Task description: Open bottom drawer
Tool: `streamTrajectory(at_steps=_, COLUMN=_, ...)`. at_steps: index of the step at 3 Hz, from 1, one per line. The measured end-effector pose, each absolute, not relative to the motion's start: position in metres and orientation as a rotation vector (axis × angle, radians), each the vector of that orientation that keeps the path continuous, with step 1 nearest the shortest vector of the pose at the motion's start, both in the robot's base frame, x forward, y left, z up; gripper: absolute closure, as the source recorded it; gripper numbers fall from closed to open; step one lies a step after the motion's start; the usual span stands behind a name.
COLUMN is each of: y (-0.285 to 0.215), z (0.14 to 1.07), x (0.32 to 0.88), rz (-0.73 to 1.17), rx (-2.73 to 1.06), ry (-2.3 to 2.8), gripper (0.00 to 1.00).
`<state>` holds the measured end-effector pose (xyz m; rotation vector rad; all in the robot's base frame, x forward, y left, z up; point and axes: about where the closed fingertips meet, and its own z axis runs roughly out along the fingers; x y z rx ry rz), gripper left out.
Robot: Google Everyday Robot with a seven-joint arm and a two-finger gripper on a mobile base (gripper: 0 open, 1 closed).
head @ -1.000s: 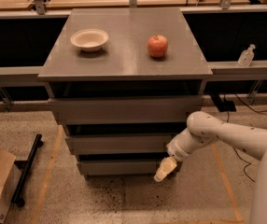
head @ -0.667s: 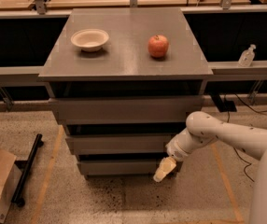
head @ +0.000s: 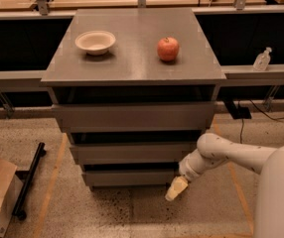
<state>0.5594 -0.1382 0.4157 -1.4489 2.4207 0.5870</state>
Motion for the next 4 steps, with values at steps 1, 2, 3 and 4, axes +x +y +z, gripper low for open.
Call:
streamTrajectory(at_steps=1, y=-0.148, z=0.375, x=0.569, rz=0.564, rx=-1.435, ry=2.411, gripper=0.0)
streamTrajectory(at_steps=2, y=-0.16, z=0.342, x=0.58, rz=0.606, rx=-1.373, ry=2.41, gripper=0.0)
streamTrajectory(at_steps=3, y=-0.16, z=0.338, x=0.586, rz=0.603, rx=-1.363, ry=2.407, gripper=0.0)
streamTrajectory(at_steps=4, y=-0.16, z=0.319, x=0.584, rz=0.598, rx=-1.356, ry=2.448, gripper=0.0)
